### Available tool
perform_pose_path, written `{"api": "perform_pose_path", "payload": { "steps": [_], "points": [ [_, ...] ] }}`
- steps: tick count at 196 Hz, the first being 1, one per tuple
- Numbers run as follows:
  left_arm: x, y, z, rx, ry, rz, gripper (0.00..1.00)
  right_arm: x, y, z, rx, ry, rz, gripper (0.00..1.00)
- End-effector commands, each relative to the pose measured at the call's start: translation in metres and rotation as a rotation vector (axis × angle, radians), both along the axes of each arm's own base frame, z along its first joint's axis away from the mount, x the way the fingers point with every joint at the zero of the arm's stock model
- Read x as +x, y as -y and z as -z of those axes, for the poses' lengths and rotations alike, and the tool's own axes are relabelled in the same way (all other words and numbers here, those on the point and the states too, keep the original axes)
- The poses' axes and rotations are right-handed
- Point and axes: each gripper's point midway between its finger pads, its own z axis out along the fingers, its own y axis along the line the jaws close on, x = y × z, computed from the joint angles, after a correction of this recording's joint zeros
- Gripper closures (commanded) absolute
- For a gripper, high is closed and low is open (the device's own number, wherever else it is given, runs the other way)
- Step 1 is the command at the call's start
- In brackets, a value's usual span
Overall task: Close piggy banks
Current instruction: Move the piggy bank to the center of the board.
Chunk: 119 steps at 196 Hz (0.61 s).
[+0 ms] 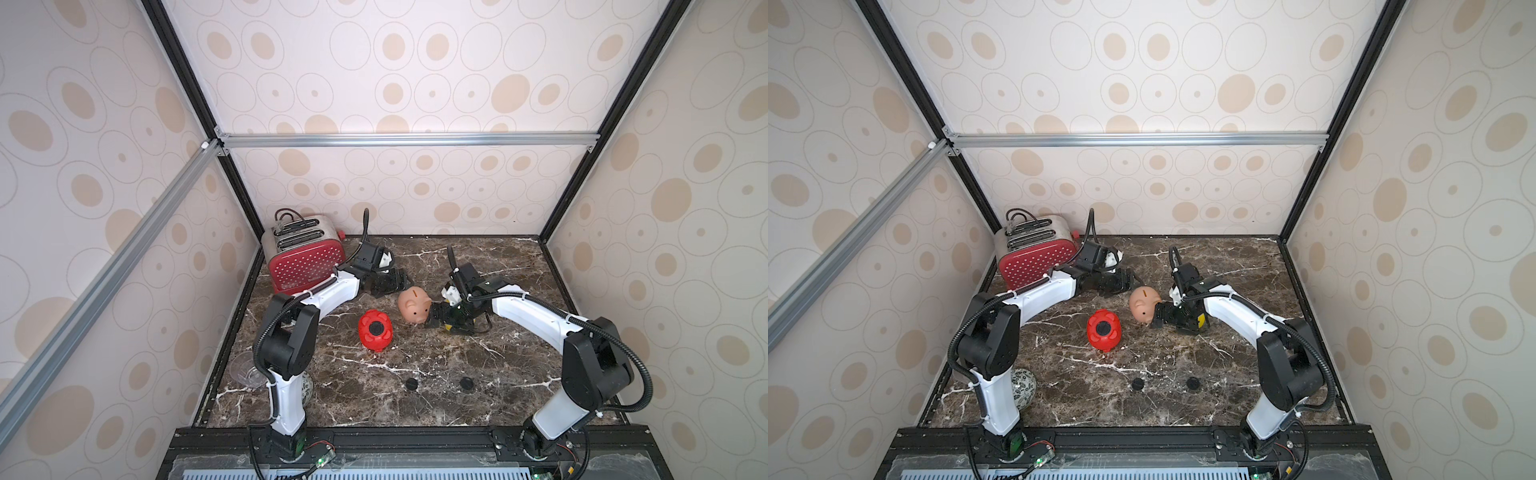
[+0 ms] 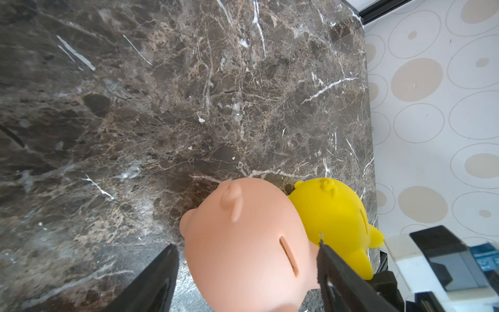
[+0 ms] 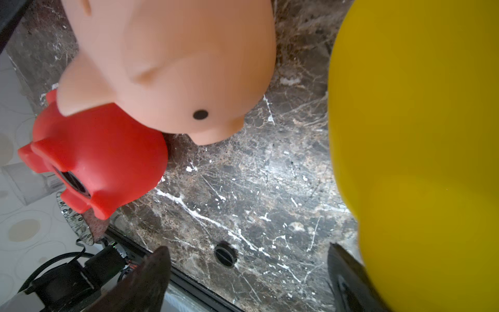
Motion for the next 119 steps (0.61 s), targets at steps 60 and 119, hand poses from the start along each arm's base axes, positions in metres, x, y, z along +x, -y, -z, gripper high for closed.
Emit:
{"api": "perform_pose_path", "payload": {
  "steps": [60,119],
  "points": [
    [0.002,-0.003,-0.009,0.003,0.028,0.002,0.19,0.047,0.033,0.018,-0.101,0.045,0.058,0.08],
    [-0.003,-0.005,-0.007,0.010,0.018,0.005,0.18,0.090,0.042,0.021,-0.055,0.058,0.119,0.04]
  ]
}}
